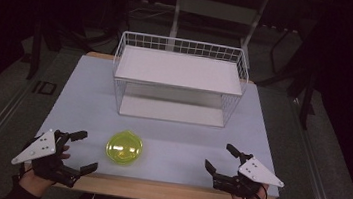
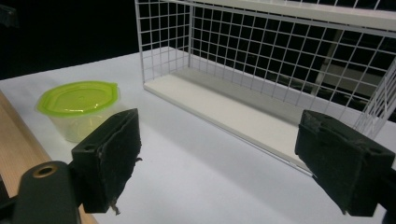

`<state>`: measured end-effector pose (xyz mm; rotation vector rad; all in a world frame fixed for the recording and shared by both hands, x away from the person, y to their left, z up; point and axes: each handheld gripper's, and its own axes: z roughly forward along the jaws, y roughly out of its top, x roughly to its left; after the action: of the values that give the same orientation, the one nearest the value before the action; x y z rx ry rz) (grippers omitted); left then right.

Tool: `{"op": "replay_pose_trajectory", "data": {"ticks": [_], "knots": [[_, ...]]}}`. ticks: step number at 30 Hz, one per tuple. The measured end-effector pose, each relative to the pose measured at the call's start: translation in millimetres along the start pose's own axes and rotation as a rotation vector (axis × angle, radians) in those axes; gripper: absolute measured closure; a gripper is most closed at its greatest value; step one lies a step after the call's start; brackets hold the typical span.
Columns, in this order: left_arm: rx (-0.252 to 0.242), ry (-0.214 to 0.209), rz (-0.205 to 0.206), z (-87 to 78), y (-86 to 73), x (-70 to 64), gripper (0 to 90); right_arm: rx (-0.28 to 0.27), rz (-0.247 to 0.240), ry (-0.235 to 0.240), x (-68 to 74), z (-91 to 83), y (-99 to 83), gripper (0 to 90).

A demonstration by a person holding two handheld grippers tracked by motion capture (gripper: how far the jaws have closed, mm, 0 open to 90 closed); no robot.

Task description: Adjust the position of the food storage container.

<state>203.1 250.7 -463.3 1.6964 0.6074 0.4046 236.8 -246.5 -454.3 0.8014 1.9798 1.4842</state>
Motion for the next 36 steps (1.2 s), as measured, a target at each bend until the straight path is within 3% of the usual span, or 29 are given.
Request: {"op": "replay_pose_trajectory", "data": {"ticks": [5,6,12,14,16,19,21,23,25,27,29,32,36], "knots": [[-0.025,-0.021,-0.003,-1.9,1.4,-0.7,0.7,-0.001,0.0,-0.01,0.0,-1.4,0.4,14.2],[-0.056,-0.024,0.014,-4.2,3.2,-3.2,0.7,-0.001,0.0,-0.01,0.0,-1.4,0.4,14.2],[-0.094,-0.037,0.036,-6.6,9.4,-7.5,0.7,-0.013,-0.001,-0.007,0.4,-3.1,1.8,14.2],[-0.08,-0.033,0.02,-7.2,12.9,-8.6,0.6,-0.014,-0.001,-0.007,0.7,-3.5,2.1,14.2],[-0.034,-0.01,-0.012,-7.3,17.1,-9.3,0.7,-0.017,0.002,-0.003,0.9,-3.6,2.3,14.2],[-0.016,-0.021,-0.056,-6.8,21.8,-6.4,0.7,-0.017,0.002,-0.002,1.2,-3.0,2.2,14.2],[0.002,-0.019,-0.058,-6.0,24.3,-3.2,1.2,-0.016,0.003,0.0,1.5,-2.9,2.3,14.2],[-0.005,-0.014,-0.071,-6.1,24.8,1.2,11.8,-0.017,0.004,0.001,1.8,-2.6,2.2,14.2],[-0.005,0.03,-0.074,-5.6,24.3,4.8,21.2,-0.014,0.005,0.005,1.9,-2.4,2.1,14.2],[0.03,0.074,-0.083,-3.2,23.3,9.1,30.2,-0.013,0.007,0.009,2.1,-2.1,2.1,14.2],[0.054,0.09,-0.081,-2.0,21.0,13.9,48.9,-0.015,0.008,0.012,2.3,-1.9,2.1,14.2],[0.139,0.162,-0.104,2.3,17.9,22.3,72.7,-0.015,0.008,0.014,2.4,-1.5,2.1,14.2],[0.269,0.195,-0.162,12.6,8.5,36.3,89.9,-0.017,0.006,0.019,3.3,-1.7,2.4,14.2]]}}
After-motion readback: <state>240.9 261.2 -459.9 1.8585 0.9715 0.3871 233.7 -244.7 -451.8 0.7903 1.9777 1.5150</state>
